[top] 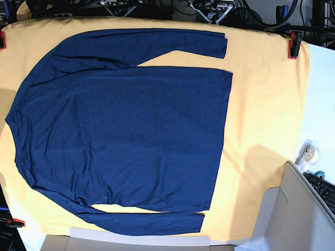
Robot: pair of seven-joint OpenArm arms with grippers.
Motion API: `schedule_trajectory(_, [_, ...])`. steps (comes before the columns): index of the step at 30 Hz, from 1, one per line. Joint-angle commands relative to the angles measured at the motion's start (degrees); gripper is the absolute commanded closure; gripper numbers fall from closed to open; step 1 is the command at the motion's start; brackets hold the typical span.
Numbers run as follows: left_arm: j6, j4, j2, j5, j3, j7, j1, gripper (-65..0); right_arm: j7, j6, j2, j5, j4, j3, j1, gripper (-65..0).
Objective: Fold the T-shirt properly
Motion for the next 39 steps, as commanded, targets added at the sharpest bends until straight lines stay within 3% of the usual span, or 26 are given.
schedule_trajectory(1, [0.25, 0.23, 0.28, 0.1, -0.19, -0.5, 0.04, -0.4, 0.72, -0.14, -0.18, 0.19, 0.26, -0.1, -0.29, 0.0])
schedule_trajectory(29, [0.25, 0.23, 0.28, 0.1, -0.19, -0.5, 0.75, -0.4, 0.72, -0.14, 0.0, 0.36, 0.26, 0.17, -0.46, 0.0])
schedule_trajectory(39, [0.25, 0.32, 0.45, 0.1, -0.27, -0.59, 1.89, -0.3, 0.72, -0.14, 0.0, 0.36, 3.42, 0.17, -5.04, 0.0])
